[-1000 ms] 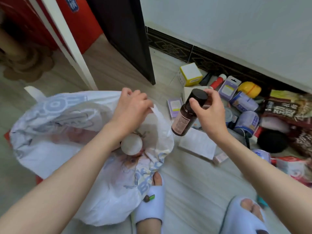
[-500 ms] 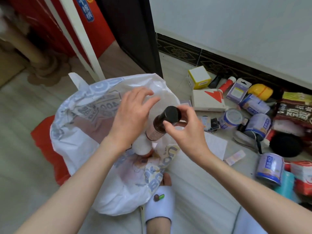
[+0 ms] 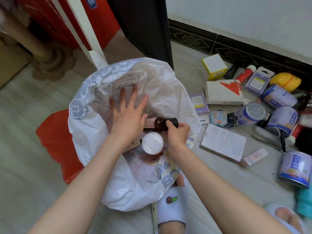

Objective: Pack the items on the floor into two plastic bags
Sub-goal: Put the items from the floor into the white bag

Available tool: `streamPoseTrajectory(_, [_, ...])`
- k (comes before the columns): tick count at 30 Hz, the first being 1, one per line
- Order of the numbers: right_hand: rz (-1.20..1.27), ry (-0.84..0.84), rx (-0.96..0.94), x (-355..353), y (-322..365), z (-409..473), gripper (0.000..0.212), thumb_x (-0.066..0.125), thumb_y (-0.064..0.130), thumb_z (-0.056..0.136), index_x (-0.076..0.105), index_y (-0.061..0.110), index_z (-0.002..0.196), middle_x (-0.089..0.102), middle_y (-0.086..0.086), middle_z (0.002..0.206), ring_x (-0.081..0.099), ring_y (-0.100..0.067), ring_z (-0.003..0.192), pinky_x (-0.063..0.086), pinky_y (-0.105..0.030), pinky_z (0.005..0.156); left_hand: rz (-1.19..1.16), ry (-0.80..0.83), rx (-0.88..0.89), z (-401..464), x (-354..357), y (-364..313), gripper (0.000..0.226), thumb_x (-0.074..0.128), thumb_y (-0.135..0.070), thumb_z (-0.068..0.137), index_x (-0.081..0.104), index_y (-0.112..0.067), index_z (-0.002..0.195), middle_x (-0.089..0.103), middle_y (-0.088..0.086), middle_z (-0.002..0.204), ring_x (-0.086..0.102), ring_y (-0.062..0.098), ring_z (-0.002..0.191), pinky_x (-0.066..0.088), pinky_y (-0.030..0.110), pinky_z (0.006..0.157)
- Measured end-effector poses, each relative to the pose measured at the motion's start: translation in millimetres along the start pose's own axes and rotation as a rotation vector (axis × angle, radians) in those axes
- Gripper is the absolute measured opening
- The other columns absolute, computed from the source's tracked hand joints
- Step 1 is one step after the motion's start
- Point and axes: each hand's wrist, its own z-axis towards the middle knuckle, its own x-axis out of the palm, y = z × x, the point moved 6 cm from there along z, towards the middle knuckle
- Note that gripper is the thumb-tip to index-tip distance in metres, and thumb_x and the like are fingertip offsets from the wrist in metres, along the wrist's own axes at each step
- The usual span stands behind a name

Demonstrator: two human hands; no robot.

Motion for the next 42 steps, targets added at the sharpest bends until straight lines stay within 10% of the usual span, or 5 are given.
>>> streamPoseTrajectory(10, [-0.338, 0.152, 0.054, -12.2, -16.9, 14.9, 0.009, 0.053, 0.010, 0.083, 0.061, 0.006, 0.085, 0.061, -0.014, 0.089, 0.057, -0.027, 0.091, 0.045, -0.037, 0.082, -0.127, 0.090, 0.042, -27.7, 15.8, -24.5, 0.057, 0.037, -0.038, 0.095, 0.014, -0.029, 0.146, -0.011, 0.006, 0.156, -0.013, 0.032, 0.141, 0.000, 0.056, 0.110])
streamPoseTrajectory(16, [-0.201, 0.415, -0.066, -78.0, 28.7, -11.6, 0.017, 0.052, 0.008, 0.090, 0.052, 0.007, 0.107, 0.056, -0.008, 0.091, 0.058, -0.023, 0.079, 0.052, -0.034, 0.075, -0.315, -0.142, 0.280, -50.5, 6.7, -87.6, 0.045, 0.039, -0.029, 0.085, 0.048, -0.012, 0.126, 0.042, 0.021, 0.139, 0.034, 0.040, 0.131, 0.030, 0.052, 0.104])
streamPoseTrajectory(21, [-1.095, 0.233, -0.493, -188.0, 69.6, 16.4, 0.032, 0.052, 0.019, 0.089, 0.054, 0.011, 0.119, 0.062, -0.006, 0.112, 0.057, -0.023, 0.105, 0.042, -0.030, 0.089, -0.321, -0.053, 0.666, -37.2, 40.4, -188.2, 0.056, 0.064, -0.011, 0.072, 0.045, -0.012, 0.124, 0.050, 0.022, 0.130, 0.047, 0.040, 0.122, 0.041, 0.047, 0.096])
streamPoseTrajectory(33, [-1.296, 0.118, -0.417, -263.0, 16.1, 69.8, 0.105, 0.069, 0.056, 0.070, 0.015, 0.003, 0.143, 0.027, -0.013, 0.146, 0.026, -0.028, 0.134, 0.025, -0.034, 0.109, 0.089, 0.378, 0.592, 3.7, 132.3, -242.1, 0.097, 0.063, -0.039, 0.080, -0.006, -0.026, 0.146, -0.018, 0.014, 0.153, -0.017, 0.031, 0.140, -0.005, 0.045, 0.113])
streamPoseTrajectory(42, [-1.390, 0.154, -0.481, -250.3, 11.7, 70.9, 0.076, 0.061, 0.029, 0.083, 0.019, 0.002, 0.140, 0.036, -0.015, 0.133, 0.037, -0.030, 0.120, 0.036, -0.035, 0.097, -0.145, 0.247, 0.590, -10.0, 125.2, -238.8, 0.082, 0.067, -0.042, 0.064, 0.040, -0.011, 0.134, 0.042, 0.027, 0.123, 0.045, 0.042, 0.109, 0.037, 0.042, 0.096])
